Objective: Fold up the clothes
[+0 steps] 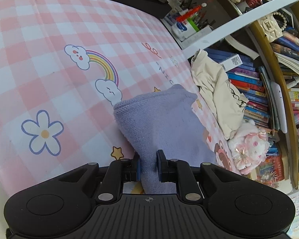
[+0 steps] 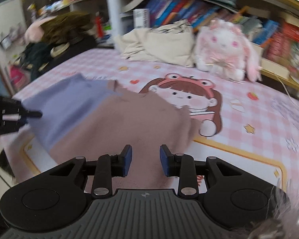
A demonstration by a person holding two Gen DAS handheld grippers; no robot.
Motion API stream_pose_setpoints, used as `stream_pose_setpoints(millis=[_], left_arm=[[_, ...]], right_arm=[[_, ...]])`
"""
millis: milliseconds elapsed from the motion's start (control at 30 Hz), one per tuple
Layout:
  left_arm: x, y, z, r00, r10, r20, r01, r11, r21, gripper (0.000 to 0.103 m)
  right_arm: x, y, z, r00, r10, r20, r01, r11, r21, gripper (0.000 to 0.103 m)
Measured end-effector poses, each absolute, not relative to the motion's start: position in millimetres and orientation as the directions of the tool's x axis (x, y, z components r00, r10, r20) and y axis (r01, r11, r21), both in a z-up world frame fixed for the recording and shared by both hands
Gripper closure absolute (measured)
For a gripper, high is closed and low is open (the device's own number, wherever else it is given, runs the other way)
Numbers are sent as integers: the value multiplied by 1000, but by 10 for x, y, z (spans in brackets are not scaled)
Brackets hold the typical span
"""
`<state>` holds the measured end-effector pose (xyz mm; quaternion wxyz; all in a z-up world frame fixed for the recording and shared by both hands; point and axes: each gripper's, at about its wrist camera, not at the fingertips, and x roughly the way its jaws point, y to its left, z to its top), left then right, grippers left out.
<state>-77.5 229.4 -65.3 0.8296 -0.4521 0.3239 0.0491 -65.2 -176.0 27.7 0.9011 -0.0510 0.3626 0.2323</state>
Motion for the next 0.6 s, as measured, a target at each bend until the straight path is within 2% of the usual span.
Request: stream_pose_setpoints(millis=[333,600], left_arm=[[-766,2190,-593,774,-156,-613,-404,624,-669,89],[-723,2026,-412,759,-93,-645,-380,741,-554,92]], right_arm=[[-539,-1739,99,499,476,-724,-551,819,159,74],[-390,-1848,78,498,508,-703,-556,809,190,73]])
